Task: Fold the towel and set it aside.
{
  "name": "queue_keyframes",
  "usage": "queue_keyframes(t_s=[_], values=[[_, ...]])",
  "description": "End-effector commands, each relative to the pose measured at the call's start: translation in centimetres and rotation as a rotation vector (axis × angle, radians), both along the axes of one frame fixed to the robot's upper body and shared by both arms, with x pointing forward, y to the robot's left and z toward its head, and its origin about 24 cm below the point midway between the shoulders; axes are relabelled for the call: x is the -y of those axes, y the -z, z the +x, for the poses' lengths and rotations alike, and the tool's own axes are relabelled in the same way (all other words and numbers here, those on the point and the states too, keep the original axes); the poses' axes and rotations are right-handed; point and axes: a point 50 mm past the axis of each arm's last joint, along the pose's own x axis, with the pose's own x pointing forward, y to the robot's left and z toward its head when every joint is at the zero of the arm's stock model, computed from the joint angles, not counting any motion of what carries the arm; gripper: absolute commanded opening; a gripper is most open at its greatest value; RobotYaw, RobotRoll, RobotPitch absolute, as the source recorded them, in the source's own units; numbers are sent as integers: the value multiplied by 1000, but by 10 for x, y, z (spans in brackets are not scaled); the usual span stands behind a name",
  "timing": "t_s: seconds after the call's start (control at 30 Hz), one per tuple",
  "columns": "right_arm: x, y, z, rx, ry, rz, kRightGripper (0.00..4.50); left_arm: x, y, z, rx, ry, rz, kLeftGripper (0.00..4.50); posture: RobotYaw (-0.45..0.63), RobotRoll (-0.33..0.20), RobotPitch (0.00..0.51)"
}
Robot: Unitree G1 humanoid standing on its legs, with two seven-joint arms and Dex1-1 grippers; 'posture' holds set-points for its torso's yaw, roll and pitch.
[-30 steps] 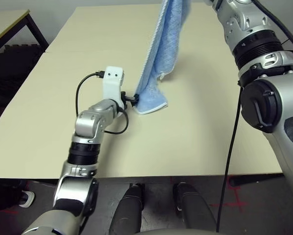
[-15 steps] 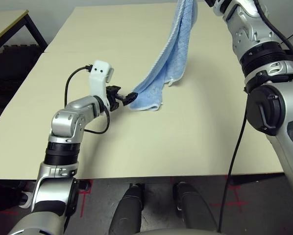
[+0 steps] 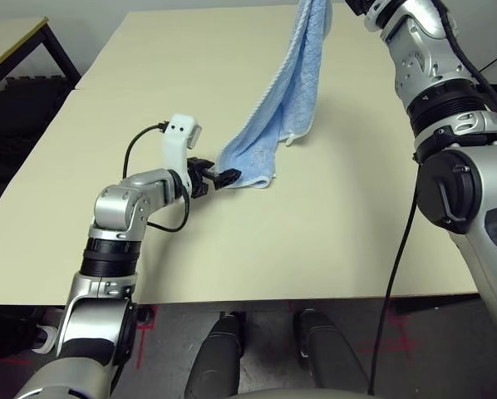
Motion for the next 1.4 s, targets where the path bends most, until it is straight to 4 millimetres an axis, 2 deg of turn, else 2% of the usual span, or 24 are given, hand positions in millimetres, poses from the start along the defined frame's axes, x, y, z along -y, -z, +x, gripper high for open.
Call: queue_keyframes(t_s=[0.03, 0.2, 0.47, 0.6, 0.67, 0.73, 1.03, 1.17, 1.4], values=[[4, -9, -3, 33, 4, 18, 13, -10, 3, -3, -35, -37, -2, 4500, 68, 0, 149], [13, -15, -4, 38, 32, 26, 13, -8, 0, -6, -38, -23, -57, 4500, 72, 0, 151], [11, -17, -5, 44, 20, 18, 13, 22, -1, -11, -82, 146, -207, 4500, 74, 0, 151], [11, -20, -6, 52, 15, 20, 13, 18, 4, -9, -93, 132, -181, 4500, 70, 0, 152], [11, -20, -6, 54, 16, 20, 0, 16, 5, -9, -94, 125, -176, 4144, 70, 0, 152], [12, -20, -6, 54, 17, 20, 0, 14, 6, -9, -94, 115, -173, 3588, 68, 0, 152], [15, -21, -7, 58, 28, 21, 0, 8, 9, -9, -114, 108, -170, 113, 65, 0, 150], [22, -17, -5, 39, 54, 25, 0, 6, 9, -10, -118, 106, -175, 15, 67, 0, 149], [42, 1, 0, -15, 105, 16, 0, -30, -8, -1, -22, -54, -138, 15, 67, 0, 150]])
